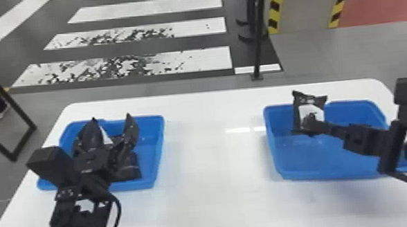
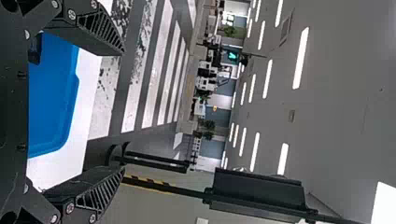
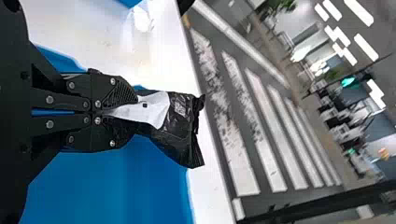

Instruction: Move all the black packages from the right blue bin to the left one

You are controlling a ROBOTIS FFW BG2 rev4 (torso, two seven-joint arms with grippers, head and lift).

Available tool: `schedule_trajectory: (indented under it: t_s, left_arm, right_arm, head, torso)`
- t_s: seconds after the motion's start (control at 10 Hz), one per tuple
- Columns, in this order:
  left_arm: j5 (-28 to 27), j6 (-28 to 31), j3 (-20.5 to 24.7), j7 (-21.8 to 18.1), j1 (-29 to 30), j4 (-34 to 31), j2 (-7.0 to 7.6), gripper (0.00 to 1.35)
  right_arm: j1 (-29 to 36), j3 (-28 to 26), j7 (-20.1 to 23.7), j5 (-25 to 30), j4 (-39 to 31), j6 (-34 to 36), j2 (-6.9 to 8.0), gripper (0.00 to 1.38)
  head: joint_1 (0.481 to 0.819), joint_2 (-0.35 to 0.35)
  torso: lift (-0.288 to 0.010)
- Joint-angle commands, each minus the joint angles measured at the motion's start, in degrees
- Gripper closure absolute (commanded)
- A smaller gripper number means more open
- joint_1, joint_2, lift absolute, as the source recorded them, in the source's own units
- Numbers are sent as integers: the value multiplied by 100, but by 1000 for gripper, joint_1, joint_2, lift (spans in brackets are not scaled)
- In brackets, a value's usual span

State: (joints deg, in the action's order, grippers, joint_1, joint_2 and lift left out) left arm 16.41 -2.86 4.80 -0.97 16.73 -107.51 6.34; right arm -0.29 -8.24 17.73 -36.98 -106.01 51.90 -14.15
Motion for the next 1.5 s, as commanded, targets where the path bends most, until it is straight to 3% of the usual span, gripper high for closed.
schedule_trajectory:
  t_s: [0.0, 0.1, 0.2, 0.5, 0.7, 1.0, 1.4]
  left_arm:
    - [16, -80, -57, 9, -42, 0, -2, 168]
    - [141, -122, -137, 9, -70, 0, -2, 174]
    - [370, -151, -240, 9, -112, 0, 7, 170]
    - [1707, -207, -800, -44, -169, -506, 174, 170]
    - [2381, 60, -1040, -220, -197, -956, 271, 168]
    - [2164, 496, -1062, -228, -211, -1027, 332, 170]
    - [1901, 778, -1062, -264, -239, -1069, 341, 176]
  right_arm:
    - [-491, 402, 802, -221, 933, -1337, -176, 1156]
    - [-955, 790, 1496, -495, 1664, -1984, -307, 1156]
    - [-1223, 1019, 1900, -610, 2002, -2167, -369, 1156]
    - [-1827, 1921, 2612, -1101, 2691, -2308, -448, 1156]
    - [-1996, 2435, 2656, -1238, 2635, -2308, -448, 1156]
    - [-2249, 3224, 2612, -1444, 2452, -2195, -448, 1156]
    - [-2376, 3715, 2525, -1569, 2325, -2111, -439, 1156]
  head:
    - [695, 94]
    - [695, 105]
    - [695, 117]
    - [660, 127]
    - [638, 131]
    - [627, 152]
    - [648, 206]
  torso:
    - [-140]
    - [-140]
    - [-140]
    - [-140]
    - [-140]
    - [-140]
    - [-140]
